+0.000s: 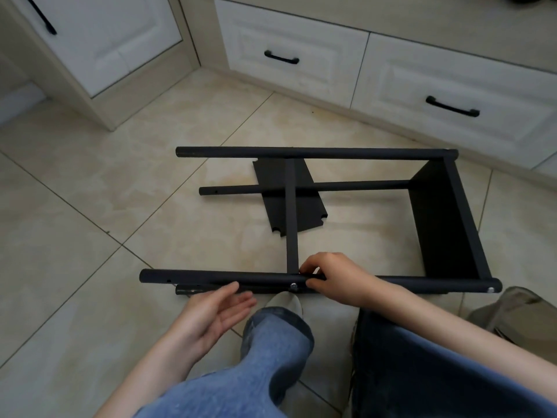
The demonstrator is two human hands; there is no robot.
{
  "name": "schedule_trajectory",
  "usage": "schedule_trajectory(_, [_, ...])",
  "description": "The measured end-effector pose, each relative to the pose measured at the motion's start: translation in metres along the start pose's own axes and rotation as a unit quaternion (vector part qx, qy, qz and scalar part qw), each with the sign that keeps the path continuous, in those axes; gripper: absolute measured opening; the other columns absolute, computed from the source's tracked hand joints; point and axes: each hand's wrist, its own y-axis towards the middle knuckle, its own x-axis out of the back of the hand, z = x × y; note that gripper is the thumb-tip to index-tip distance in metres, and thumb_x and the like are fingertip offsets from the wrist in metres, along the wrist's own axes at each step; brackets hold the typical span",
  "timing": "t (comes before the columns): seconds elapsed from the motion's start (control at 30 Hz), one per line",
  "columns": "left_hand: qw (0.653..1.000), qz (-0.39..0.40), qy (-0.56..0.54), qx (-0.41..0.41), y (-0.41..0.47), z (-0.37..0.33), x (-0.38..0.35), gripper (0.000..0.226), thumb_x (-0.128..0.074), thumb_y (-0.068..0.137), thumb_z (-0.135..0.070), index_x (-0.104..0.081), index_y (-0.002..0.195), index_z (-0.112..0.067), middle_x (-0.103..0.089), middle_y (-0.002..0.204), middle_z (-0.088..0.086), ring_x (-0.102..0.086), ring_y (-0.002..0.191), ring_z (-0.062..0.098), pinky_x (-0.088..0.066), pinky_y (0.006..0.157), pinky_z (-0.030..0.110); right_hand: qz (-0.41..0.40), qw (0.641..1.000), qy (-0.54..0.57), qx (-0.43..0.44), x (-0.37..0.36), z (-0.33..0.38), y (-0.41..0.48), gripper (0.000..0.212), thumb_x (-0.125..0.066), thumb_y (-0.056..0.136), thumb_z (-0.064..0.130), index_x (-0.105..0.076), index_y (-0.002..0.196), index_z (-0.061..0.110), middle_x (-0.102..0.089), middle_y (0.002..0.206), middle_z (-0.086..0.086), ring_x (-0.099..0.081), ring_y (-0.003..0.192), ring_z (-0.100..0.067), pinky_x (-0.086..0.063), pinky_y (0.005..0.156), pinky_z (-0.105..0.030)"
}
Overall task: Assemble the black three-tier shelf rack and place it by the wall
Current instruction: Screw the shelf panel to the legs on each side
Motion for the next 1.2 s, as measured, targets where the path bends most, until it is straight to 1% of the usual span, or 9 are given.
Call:
schedule_trajectory(0.13, [0.994,-0.014,-0.109,-0.011,0.013,-0.003,-0.007,0.015,-0.062,0.096,-0.007,-0.064,0.107,0.003,-0.072,0.109,0.029,-0.075,0.093,0.034,-0.060,0.070,0.038,0.006,1.000,-0.005,-0.006,-0.001,-0.002,0.002,0.033,-0.063,0.092,0.021,-0.064,0.125,0.022,-0.068,0.120,0.001,-0.060,0.098,-0.014,-0.045,0.085,-0.024])
schedule_trajectory(0.2, [0.989,-0.028,-0.146,-0.023,0.016,-0.003,-0.012,0.011,-0.060,0.097,-0.003,-0.062,0.105,0.004,-0.070,0.109,0.025,-0.070,0.102,0.036,-0.062,0.064,0.039,0.011,1.000,-0.017,-0.009,0.000,-0.002,0.001,0.033,-0.064,0.092,0.021,-0.063,0.125,0.024,-0.067,0.120,0.000,-0.062,0.105,-0.018,-0.050,0.090,-0.030])
schedule_trajectory(0.3, [0.984,-0.048,-0.164,-0.050,0.017,-0.002,-0.016,0.036,-0.057,0.097,0.003,-0.050,0.133,0.004,-0.067,0.112,0.024,-0.066,0.108,0.039,-0.060,0.066,0.044,0.017,0.999,-0.040,-0.006,0.001,-0.002,-0.002,0.035,-0.062,0.092,0.020,-0.061,0.126,0.026,-0.066,0.121,-0.001,-0.060,0.109,-0.021,-0.051,0.094,-0.039])
schedule_trajectory(0.37, [0.983,-0.051,-0.166,-0.067,0.016,-0.003,-0.018,0.053,-0.057,0.097,0.005,-0.039,0.146,0.000,-0.062,0.125,0.027,-0.066,0.107,0.039,-0.057,0.071,0.047,0.015,0.998,-0.065,-0.002,0.004,-0.001,-0.005,0.038,-0.060,0.092,0.017,-0.058,0.128,0.028,-0.064,0.123,0.001,-0.058,0.111,-0.021,-0.051,0.093,-0.041])
schedule_trajectory(0.43, [0.982,-0.044,-0.167,-0.082,0.013,-0.007,-0.022,0.060,-0.058,0.096,0.006,-0.035,0.150,-0.006,-0.059,0.132,0.027,-0.065,0.109,0.039,-0.056,0.071,0.048,0.004,0.995,-0.097,-0.001,0.008,-0.001,-0.010,0.041,-0.057,0.093,0.014,-0.053,0.131,0.030,-0.061,0.124,0.003,-0.056,0.111,-0.021,-0.051,0.091,-0.040])
schedule_trajectory(0.6, [0.978,-0.032,-0.157,-0.131,0.002,-0.015,-0.038,0.062,-0.061,0.095,0.006,-0.036,0.148,-0.015,-0.059,0.130,0.025,-0.065,0.111,0.038,-0.059,0.071,0.046,-0.035,0.990,-0.134,0.003,0.023,0.003,-0.023,0.046,-0.052,0.094,0.006,-0.050,0.133,0.031,-0.059,0.119,0.003,-0.057,0.107,-0.022,-0.052,0.088,-0.041])
schedule_trajectory(0.8, [0.976,0.001,-0.144,-0.164,-0.012,-0.029,-0.055,0.060,-0.059,0.096,0.006,-0.037,0.146,-0.019,-0.057,0.132,0.025,-0.064,0.115,0.038,-0.057,0.083,0.050,-0.074,0.974,-0.214,0.001,0.044,0.002,-0.035,0.040,-0.055,0.093,0.008,-0.050,0.127,0.029,-0.058,0.109,0.003,-0.059,0.092,-0.021,-0.055,0.076,-0.038])
schedule_trajectory(1.07, [0.968,0.028,-0.095,-0.231,-0.027,-0.054,-0.075,0.062,-0.059,0.096,0.004,-0.039,0.145,-0.028,-0.062,0.124,0.019,-0.072,0.102,0.029,-0.064,0.071,0.041,-0.071,0.972,-0.222,-0.006,0.078,0.006,-0.039,0.031,-0.055,0.097,0.012,-0.054,0.124,0.027,-0.061,0.110,0.002,-0.061,0.091,-0.019,-0.055,0.079,-0.034])
schedule_trajectory(1.2, [0.954,0.056,-0.063,-0.286,-0.042,-0.075,-0.102,0.071,-0.063,0.095,0.002,-0.034,0.147,-0.036,-0.062,0.123,0.016,-0.073,0.102,0.027,-0.064,0.072,0.041,-0.088,0.974,-0.207,-0.003,0.100,0.006,-0.055,0.030,-0.056,0.098,0.016,-0.051,0.125,0.029,-0.058,0.109,0.007,-0.059,0.088,-0.013,-0.054,0.077,-0.029])
